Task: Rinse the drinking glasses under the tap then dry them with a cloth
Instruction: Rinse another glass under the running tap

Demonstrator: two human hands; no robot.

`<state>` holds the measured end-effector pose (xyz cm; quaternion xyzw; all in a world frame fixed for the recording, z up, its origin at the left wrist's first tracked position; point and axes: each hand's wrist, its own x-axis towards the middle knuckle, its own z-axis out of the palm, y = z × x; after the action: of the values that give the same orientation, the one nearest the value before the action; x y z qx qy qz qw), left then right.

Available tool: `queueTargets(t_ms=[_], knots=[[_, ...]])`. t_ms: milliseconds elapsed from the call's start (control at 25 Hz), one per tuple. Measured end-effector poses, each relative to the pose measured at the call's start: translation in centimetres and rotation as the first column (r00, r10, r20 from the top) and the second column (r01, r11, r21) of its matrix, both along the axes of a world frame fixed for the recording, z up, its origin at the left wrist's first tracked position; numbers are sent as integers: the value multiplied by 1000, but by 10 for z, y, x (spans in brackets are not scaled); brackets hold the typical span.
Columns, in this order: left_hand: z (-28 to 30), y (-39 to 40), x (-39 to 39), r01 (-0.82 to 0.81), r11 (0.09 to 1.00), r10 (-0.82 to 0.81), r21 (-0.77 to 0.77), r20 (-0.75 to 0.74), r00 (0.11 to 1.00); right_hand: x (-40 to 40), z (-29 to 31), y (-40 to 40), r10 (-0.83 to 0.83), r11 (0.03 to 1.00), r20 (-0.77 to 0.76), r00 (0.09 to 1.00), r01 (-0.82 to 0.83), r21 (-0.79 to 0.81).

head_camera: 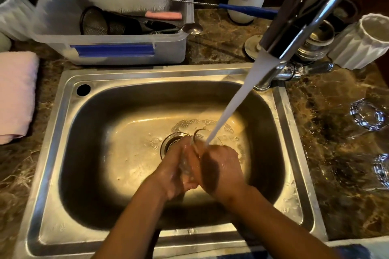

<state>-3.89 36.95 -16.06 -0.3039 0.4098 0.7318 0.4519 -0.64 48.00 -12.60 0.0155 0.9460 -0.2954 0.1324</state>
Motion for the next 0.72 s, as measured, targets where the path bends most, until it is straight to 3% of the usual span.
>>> queueTargets(t_ms=[80,120,240,320,440,480,520,560,600,640,680,720], knots=[[-7,15,13,-186,982,184,-29,-44,982,-5,-1,-16,-371,920,73,926,377,-104],[-10,19,16,-267,964,266,-16,-33,963,-4,-1,-24,-397,906,96,913,406,-116],[-6,6,3,-122,992,123,31,-36,992,10,9,-12,26,1000,-24,999,-26,-4],[2,1,-1,-2,1000,2,22,10,1000,12,13,3,77,997,29,997,-76,-15],[3,17,18,-157,988,155,0,-163,974,-2,21,-6,-373,914,101,923,383,-130],[3,19,23,-196,980,189,-19,-191,963,-2,22,-11,-379,910,7,925,374,-179],[7,17,21,-186,983,182,-1,-195,964,0,22,-11,-229,969,-130,965,212,-131],[5,11,13,-146,989,148,28,-158,976,5,26,-10,-29,999,-171,985,23,-33],[9,6,5,-95,995,93,-6,-123,988,9,31,-4,159,987,-143,977,-156,32],[9,2,1,-52,999,51,-10,-60,997,9,32,1,241,970,-48,969,-239,49],[12,1,-1,-42,999,42,-12,-23,999,8,30,3,218,975,10,976,-218,39],[15,5,2,-92,996,92,-1,-34,995,5,25,2,82,996,8,997,-82,39]])
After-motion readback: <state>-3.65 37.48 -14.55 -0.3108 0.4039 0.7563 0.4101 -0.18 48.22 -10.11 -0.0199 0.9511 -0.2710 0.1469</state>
